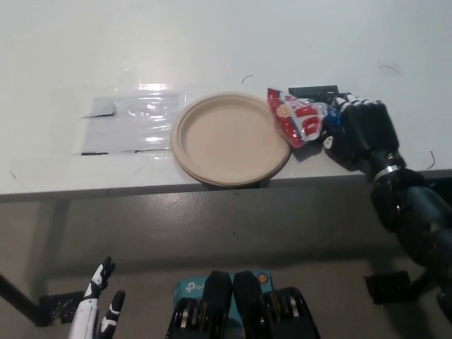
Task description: The robot picks up a small bag of sunflower seeds on the right hand side and take it to the empty plate on the left hand side then pours some sunflower seeds on to the plate.
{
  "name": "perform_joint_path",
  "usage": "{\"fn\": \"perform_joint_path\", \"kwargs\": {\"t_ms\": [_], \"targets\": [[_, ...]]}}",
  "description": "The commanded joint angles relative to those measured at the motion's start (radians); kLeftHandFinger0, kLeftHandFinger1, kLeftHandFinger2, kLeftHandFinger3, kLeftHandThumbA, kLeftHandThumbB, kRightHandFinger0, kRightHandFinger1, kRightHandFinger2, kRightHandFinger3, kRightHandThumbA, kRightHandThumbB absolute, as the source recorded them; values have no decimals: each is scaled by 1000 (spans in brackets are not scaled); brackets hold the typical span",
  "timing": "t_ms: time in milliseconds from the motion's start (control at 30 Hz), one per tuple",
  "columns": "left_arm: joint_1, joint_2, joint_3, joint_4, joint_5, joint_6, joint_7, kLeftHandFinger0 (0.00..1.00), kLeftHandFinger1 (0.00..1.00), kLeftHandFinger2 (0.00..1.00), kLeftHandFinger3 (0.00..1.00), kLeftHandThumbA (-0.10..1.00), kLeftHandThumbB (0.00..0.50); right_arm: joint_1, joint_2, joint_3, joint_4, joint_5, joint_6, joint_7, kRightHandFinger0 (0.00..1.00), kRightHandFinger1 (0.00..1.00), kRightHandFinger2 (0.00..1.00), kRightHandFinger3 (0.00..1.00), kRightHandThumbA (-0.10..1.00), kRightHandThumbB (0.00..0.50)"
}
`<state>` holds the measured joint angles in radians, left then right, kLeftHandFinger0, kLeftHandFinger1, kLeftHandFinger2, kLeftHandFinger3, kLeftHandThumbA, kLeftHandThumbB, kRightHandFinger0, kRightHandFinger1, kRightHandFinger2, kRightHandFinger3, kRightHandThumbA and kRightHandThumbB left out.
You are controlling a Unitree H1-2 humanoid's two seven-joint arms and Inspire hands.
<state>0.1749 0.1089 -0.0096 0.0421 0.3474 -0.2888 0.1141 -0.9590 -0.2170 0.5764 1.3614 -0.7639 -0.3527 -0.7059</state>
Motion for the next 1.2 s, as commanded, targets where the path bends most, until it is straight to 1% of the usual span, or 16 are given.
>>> {"fn": "perform_joint_path", "kwargs": {"t_ms": [0, 133, 200, 333, 400, 433, 567, 667, 700, 767, 833, 867, 900, 967, 1033, 1167], "targets": [[3, 13, -4, -20, -9, -27, 1, 1000, 1000, 1000, 1000, 1000, 92, -26, 34, 26, 1, -8, -69, -34, 0, 365, 862, 720, -100, 165], [15, 7, -10, -15, 2, -38, 9, 1000, 1000, 1000, 1000, 1000, 97, -29, 36, 28, 0, 3, -74, -12, 0, 447, 927, 804, -100, 196], [19, 7, -13, -21, 4, -30, 4, 1000, 1000, 1000, 1000, 1000, 103, -28, 35, 23, -5, 9, -75, -8, 0, 441, 909, 796, -100, 141], [12, 10, -15, -25, -6, -18, -5, 1000, 1000, 1000, 1000, 1000, 97, -38, 26, 55, -6, -26, -71, -44, 0, 398, 838, 718, -100, 123], [11, 10, -16, -23, 1, -22, 0, 1000, 1000, 1000, 1000, 1000, 103, -44, 26, 74, -4, -36, -50, -37, 0, 408, 848, 723, -100, 153], [11, 10, -16, -21, 1, -24, 1, 1000, 1000, 1000, 1000, 1000, 115, -50, 25, 97, -3, -57, -30, -52, 0, 408, 830, 720, -100, 207], [10, 11, -17, -19, -8, -32, 0, 1000, 1000, 1000, 1000, 1000, 90, -77, 12, 194, 3, -129, 23, -78, 0, 259, 702, 620, -100, 241], [7, 15, -18, -19, -2, -32, -1, 1000, 1000, 1000, 1000, 1000, 91, -96, 6, 253, 9, -163, 70, -119, 0, 111, 562, 363, -100, 229], [8, 15, -19, -21, 2, -27, -1, 1000, 1000, 1000, 1000, 1000, 95, -104, 4, 278, 14, -182, 107, -132, 0, 73, 542, 322, -100, 214], [8, 14, -20, -22, 1, -24, -3, 1000, 1000, 1000, 1000, 1000, 104, -124, 1, 324, 22, -210, 168, -106, 0, 34, 534, 294, -100, 219], [10, 14, -21, -26, -5, -22, -6, 1000, 1000, 1000, 1000, 1000, 97, -136, -1, 356, 27, -220, 190, -133, 0, 0, 428, 219, -100, 251], [10, 14, -21, -24, -7, -22, -6, 1000, 1000, 1000, 1000, 1000, 95, -142, -2, 365, 28, -218, 194, -136, 0, 0, 412, 217, -100, 247], [9, 15, -22, -24, -4, -26, -5, 1000, 1000, 1000, 1000, 1000, 93, -155, -1, 382, 30, -229, 215, -115, 0, 0, 415, 283, -100, 236], [10, 15, -23, -25, -6, -25, -7, 1000, 1000, 1000, 1000, 1000, 93, -168, -2, 397, 28, -236, 219, -125, 0, 0, 358, 252, -100, 244], [10, 15, -24, -25, -2, -24, -6, 1000, 1000, 1000, 1000, 1000, 91, -184, -2, 417, 30, -249, 232, -136, 0, 0, 369, 174, -100, 264], [11, 17, -22, -27, 3, -23, -1, 1000, 1000, 1000, 1000, 1000, 87, -215, 8, 426, 31, -253, 241, -125, 0, 101, 593, 154, -100, 246]]}}
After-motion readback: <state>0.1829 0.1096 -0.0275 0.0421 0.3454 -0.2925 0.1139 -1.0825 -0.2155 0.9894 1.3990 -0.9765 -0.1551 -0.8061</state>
